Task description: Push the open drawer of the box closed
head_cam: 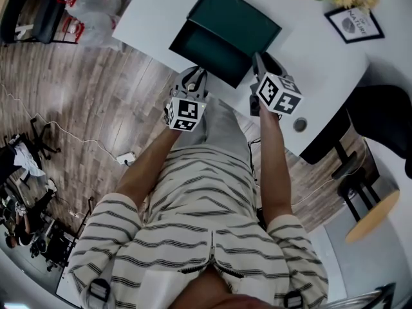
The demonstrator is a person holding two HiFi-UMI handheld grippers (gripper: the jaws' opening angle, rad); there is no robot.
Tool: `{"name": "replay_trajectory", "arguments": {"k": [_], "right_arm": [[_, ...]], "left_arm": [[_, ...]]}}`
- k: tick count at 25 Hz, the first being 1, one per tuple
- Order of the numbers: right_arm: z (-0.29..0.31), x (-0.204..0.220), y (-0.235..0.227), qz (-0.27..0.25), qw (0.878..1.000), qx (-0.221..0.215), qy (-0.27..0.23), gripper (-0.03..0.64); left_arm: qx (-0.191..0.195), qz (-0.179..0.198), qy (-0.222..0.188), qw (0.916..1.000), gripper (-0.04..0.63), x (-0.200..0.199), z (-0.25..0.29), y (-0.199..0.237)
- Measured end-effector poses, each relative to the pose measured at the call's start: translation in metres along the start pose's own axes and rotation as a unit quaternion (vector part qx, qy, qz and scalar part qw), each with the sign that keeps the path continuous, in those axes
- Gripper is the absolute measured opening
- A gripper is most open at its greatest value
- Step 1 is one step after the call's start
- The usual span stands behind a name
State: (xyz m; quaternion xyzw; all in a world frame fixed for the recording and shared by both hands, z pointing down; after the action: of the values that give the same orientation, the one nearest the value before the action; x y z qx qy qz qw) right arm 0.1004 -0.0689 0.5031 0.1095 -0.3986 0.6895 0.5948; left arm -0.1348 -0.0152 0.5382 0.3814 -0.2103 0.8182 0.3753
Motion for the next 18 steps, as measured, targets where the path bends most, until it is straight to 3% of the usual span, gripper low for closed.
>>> {"name": "replay_trajectory", "arguments": {"k": [18], "right_arm": [[0.0,-0.001,0.0,-0.003,1.0,0.001,0.007,0.118]], "left_arm": [[0.004,0.0,0.003,1.0,0.069,-0.009,0.012,0.004]]}}
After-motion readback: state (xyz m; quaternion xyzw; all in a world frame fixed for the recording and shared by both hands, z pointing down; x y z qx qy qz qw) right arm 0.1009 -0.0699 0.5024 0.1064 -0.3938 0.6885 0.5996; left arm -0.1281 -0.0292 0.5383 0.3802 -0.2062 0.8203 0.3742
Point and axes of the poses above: the fingertips, and each gripper's own axes: z forward along the fingers, y to its left, x out of its underside, the point moved 8 cm from there along -z, backward along the fingers, and after that the axes turned 1 degree about z, right-handed, at the moved point
